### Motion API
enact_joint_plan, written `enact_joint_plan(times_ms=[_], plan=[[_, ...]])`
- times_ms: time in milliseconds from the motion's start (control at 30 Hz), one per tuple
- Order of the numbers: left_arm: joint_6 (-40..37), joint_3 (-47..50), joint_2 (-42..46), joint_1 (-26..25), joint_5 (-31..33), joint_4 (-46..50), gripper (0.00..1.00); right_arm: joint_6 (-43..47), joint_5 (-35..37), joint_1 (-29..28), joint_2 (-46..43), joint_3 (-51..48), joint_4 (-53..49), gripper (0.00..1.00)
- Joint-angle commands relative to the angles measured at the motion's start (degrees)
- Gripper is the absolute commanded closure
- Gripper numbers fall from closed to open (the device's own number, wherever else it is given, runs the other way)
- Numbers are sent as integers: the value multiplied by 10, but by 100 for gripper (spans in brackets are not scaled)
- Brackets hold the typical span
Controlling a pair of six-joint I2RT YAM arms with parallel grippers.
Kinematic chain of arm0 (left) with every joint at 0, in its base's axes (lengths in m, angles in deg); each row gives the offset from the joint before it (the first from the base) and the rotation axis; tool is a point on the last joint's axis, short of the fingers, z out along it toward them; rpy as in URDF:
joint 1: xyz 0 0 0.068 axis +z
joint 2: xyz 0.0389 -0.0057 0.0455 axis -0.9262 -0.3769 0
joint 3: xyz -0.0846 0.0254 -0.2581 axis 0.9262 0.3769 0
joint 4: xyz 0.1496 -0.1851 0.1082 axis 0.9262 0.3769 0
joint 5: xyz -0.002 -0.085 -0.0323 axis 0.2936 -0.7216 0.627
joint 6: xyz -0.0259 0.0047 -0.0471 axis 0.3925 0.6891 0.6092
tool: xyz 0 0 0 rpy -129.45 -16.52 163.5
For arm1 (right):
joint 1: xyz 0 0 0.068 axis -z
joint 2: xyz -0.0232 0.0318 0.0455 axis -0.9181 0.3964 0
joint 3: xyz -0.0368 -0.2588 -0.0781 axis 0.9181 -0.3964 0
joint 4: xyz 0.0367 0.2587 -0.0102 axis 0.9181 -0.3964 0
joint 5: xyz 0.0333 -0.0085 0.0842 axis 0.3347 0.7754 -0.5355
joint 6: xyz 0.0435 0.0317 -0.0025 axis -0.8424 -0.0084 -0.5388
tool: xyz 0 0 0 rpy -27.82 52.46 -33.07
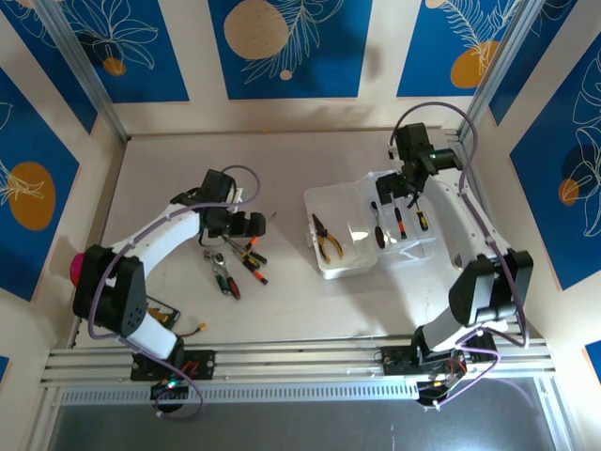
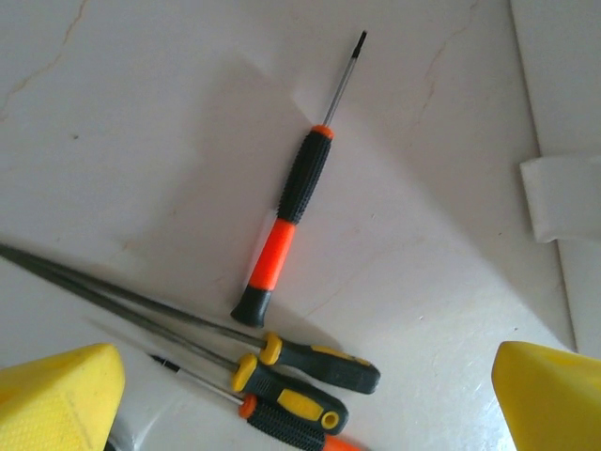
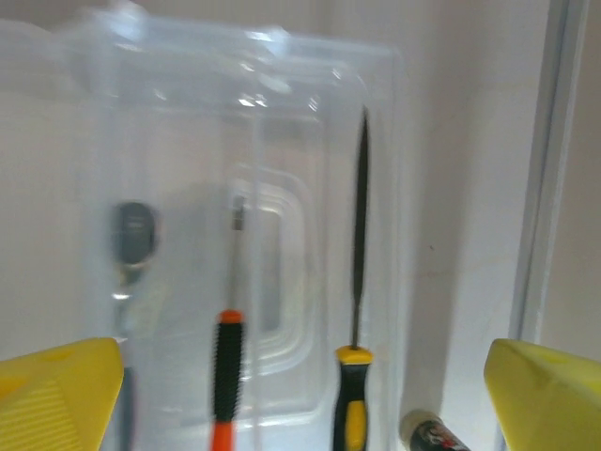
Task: Pack the tool kit
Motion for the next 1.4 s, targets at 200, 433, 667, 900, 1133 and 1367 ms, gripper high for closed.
enact_joint_plan(times_ms=[200,433,667,900,1133,1367], plan=[[83,72,32,13,89,13,0,-70,-186,-63,-93,-129,104,1],[136,132,70,49,156,-17,19,-84,-210,-67,-88,-164,125,1],[131,132,36,72,182,-34,27,-89,-226,-71,-82,-174,138,1],[140,147,-17,77,181,-68,35,-90,-223,-77,-77,-179,141,1],[140,149,-23,78,178,-76,43,-91,-222,-78,-72,-183,140,1],[139,154,-23,78,171,-83,58,-90,-224,-81,-66,-177,137,1]])
